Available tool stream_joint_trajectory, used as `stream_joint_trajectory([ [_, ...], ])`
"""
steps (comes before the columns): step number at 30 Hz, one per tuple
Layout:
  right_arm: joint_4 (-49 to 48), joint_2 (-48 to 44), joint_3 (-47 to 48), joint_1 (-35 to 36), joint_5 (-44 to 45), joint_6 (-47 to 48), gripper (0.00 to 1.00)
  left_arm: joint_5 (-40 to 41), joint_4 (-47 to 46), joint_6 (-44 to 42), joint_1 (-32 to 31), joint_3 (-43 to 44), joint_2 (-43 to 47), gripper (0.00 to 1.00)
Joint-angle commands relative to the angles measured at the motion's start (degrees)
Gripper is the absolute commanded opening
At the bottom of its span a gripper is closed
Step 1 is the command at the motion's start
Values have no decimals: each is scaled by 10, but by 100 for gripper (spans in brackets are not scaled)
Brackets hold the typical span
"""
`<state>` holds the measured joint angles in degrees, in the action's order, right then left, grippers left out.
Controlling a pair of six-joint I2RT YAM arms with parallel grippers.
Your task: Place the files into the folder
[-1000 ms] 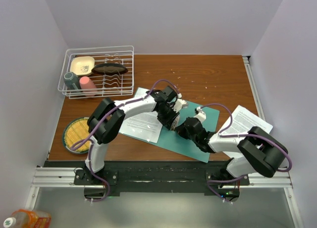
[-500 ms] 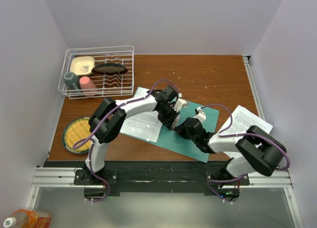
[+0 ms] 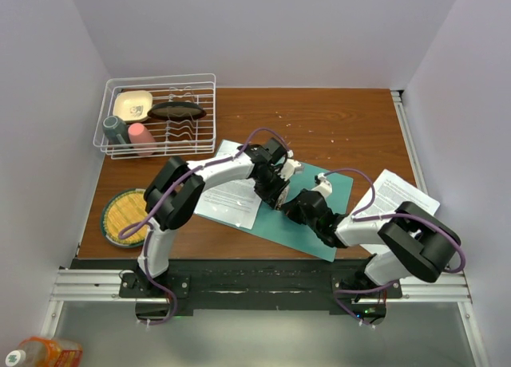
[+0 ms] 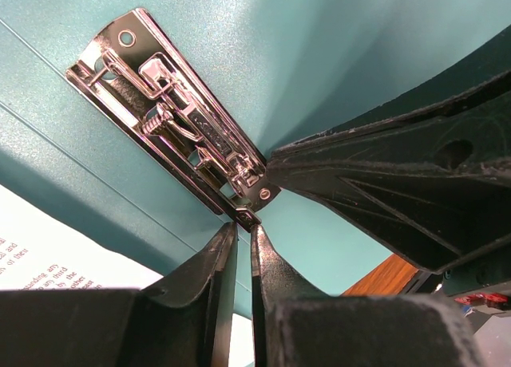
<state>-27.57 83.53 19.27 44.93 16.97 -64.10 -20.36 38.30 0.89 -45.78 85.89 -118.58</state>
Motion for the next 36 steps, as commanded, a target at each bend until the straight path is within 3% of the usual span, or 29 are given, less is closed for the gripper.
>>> stream_joint_trajectory([
  [1, 120, 42, -35, 2, -19, 13, 0, 4, -31, 3, -8, 21, -33, 15],
  [14, 82, 81, -45, 2, -39, 8, 0, 0, -38, -6, -14, 24, -59, 13],
  [19, 68, 98, -49, 2, -41, 6, 0, -17, -26, -6, -28, 32, -27, 12],
  [36, 89, 93, -44, 5, -40, 0, 0, -45, -6, -4, -36, 77, -26, 11],
])
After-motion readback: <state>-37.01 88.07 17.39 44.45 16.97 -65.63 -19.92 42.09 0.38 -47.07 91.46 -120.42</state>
